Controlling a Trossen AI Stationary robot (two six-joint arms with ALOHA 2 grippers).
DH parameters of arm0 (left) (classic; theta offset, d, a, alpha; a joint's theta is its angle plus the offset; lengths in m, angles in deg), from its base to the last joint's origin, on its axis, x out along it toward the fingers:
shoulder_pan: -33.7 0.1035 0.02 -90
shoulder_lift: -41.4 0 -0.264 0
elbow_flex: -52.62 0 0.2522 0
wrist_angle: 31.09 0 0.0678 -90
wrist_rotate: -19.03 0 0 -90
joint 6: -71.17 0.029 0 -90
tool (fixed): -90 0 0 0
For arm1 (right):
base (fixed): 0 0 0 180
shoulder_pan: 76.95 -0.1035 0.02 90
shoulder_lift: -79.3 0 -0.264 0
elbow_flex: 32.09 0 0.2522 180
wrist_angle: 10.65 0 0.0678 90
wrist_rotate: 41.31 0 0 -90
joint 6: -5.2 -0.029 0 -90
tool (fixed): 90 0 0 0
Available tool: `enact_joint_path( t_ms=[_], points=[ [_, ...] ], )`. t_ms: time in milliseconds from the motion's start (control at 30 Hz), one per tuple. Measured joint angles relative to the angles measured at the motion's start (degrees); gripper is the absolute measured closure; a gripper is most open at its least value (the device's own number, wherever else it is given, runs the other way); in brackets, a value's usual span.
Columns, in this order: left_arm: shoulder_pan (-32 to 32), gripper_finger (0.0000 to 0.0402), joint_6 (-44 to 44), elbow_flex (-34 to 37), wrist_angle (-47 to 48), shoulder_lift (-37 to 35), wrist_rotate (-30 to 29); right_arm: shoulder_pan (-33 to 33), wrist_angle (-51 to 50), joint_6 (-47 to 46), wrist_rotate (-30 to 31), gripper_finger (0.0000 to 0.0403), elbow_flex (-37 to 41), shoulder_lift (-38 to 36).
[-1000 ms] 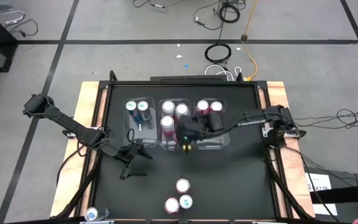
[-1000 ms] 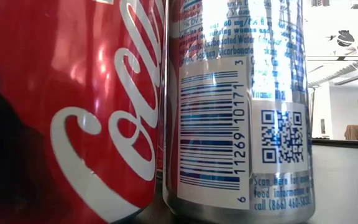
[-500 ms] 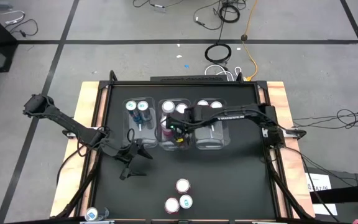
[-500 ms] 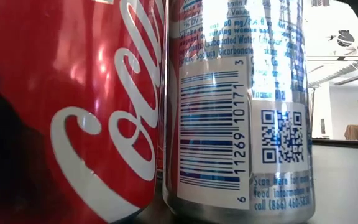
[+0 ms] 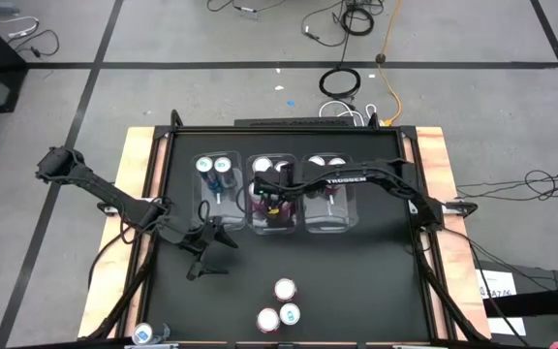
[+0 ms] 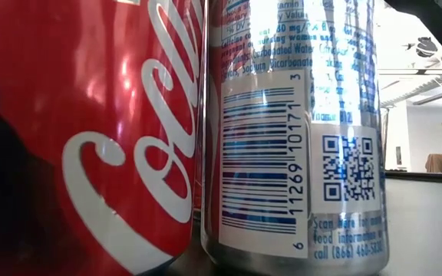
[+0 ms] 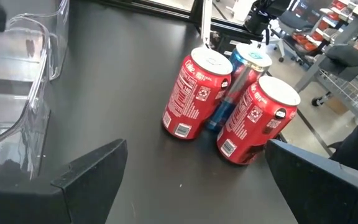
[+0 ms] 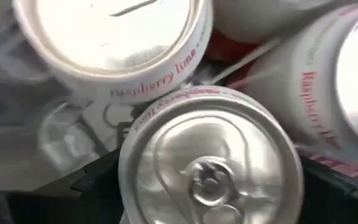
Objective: Sort soda cans
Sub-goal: Put the pink-white soda can into the middle transparent bin, then put the red-white soda can into the right transparent bin
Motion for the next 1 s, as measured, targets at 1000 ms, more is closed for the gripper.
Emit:
enact_joint_path(
  t_ms=[1000],
  points=[
    [0.00, 0.0011, 0.00, 0.00, 0.37, 0.00, 0.00, -0.32, -4.56, -2.18, 0.37, 0.0062, 0.13, -8.49]
  ],
)
